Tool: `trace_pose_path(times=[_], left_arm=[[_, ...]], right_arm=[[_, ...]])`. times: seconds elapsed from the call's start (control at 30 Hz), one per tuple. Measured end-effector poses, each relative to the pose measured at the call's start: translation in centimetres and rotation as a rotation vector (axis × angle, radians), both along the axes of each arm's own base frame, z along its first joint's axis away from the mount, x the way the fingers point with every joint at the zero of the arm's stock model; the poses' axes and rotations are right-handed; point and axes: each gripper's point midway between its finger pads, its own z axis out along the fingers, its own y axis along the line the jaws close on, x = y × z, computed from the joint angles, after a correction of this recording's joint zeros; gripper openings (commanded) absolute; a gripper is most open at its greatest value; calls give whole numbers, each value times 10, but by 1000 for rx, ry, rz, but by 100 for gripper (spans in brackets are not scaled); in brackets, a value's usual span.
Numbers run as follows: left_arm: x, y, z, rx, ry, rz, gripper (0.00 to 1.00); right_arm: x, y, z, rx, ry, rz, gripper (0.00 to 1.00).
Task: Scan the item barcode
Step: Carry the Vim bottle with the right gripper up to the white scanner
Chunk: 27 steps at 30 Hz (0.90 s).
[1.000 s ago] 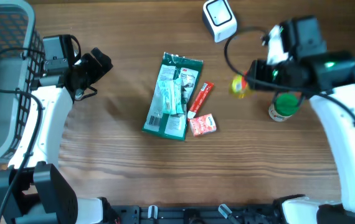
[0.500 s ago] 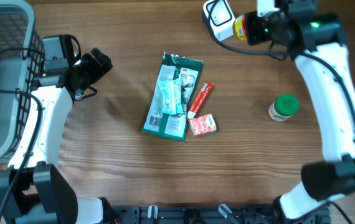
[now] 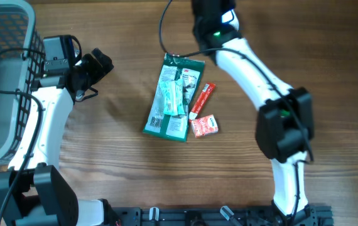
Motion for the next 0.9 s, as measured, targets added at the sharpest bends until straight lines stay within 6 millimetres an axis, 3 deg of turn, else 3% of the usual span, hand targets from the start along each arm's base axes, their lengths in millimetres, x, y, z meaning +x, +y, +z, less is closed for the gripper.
trace_pose_path(times=[0.07,0.2,0.27,0.47,0.9], left_arm=[[0,0,0,0,0,0,100],[0,0,0,0,0,0,100],[0,0,0,0,0,0,100],[0,0,0,0,-1,0,100],[0,0,0,0,0,0,100]], right_arm=[[9,-2,-21,-88,-5,-30,10],[16,-14,-82,-230,84,-80,10],[16,-16,-97,-258,112,-86,11],[16,-18,-96,-272,105,-99,13],[10,-8,-81,-267,62,-121,7]])
